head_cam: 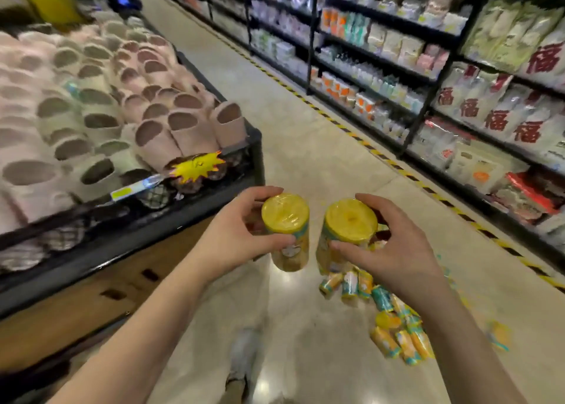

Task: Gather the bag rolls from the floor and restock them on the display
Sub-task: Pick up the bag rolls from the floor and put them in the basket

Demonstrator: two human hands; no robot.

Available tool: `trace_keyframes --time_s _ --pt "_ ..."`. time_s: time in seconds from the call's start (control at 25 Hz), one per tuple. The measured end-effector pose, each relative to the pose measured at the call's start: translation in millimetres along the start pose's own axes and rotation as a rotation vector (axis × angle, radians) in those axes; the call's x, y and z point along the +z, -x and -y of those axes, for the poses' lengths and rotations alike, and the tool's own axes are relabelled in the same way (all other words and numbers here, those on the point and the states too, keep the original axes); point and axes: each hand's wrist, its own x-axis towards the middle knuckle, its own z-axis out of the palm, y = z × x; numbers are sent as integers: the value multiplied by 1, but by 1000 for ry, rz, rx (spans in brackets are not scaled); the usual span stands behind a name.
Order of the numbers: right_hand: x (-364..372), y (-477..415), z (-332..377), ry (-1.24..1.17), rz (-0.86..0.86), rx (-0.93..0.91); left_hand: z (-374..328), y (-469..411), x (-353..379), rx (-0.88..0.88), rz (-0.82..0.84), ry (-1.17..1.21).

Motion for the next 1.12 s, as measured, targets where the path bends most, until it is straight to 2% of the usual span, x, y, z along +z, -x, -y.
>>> trace_keyframes --time_s 0.24,0.52,0.68,0.84,1.12 --pt "125 18 96 -77 349 -221 20 156 -114 -117 -426 -14" --pt "295 112 241 -112 688 -463 41 379 -236 -200 -815 -23" --pt "400 196 320 -150 852 -546 62 514 -302 -268 -979 -49" --pt "477 260 378 -185 974 -601 77 611 -349 -334 -1133 -70" --pt "588 325 449 -177 1162 -684 105 712 -415 -430 -1342 -47"
